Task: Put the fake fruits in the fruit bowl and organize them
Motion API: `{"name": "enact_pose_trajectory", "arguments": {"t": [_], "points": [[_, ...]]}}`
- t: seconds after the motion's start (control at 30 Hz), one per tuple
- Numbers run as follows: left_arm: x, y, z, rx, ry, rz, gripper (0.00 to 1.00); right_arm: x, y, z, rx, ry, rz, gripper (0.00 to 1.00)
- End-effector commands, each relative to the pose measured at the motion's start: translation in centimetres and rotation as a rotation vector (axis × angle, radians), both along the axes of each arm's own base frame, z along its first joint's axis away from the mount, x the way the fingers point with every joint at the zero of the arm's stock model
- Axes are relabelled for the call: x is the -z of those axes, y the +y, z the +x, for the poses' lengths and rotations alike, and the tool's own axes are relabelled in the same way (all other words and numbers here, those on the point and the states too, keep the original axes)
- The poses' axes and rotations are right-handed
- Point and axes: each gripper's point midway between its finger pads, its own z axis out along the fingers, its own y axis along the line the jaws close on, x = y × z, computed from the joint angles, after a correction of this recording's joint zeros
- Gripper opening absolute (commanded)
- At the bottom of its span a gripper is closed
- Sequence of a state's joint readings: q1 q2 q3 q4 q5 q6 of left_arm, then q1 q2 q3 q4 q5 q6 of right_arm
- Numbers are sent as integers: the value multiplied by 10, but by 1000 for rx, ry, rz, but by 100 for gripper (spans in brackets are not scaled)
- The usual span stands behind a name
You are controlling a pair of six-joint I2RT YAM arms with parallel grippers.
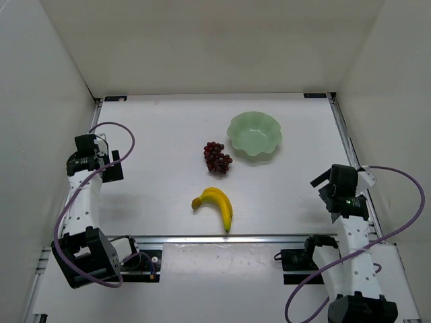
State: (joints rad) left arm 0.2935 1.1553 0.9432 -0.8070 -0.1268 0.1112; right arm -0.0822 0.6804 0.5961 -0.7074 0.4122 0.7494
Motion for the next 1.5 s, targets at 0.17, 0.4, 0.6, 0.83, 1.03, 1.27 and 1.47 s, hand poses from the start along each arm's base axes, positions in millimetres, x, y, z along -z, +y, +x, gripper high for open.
{"name": "enact_pose_trajectory", "arguments": {"t": [0.17, 0.4, 0.6, 0.83, 1.03, 1.27, 1.47], "points": [[-9, -9, 12, 49, -53, -44, 100, -78, 90, 83, -724, -173, -130, 99], [-17, -13, 22, 62, -71, -45, 100, -54, 312, 45, -1707, 20, -303, 100], [-16, -14, 20, 64, -55, -22, 100, 8, 372, 16, -1936, 204, -306, 100], [-7, -15, 13, 71, -32, -24, 100, 65, 372, -3, -1968, 442, -380, 97], [-4, -17, 12, 83, -23, -29, 100, 41, 383, 6, -1880, 360, -326, 24], [-8, -18, 17, 100, -29, -21, 100, -91, 347, 96, -1491, -85, -213, 11], [-6, -25, 22, 108, -26, -43, 100, -113, 241, 229, -813, -94, -403, 14]]}}
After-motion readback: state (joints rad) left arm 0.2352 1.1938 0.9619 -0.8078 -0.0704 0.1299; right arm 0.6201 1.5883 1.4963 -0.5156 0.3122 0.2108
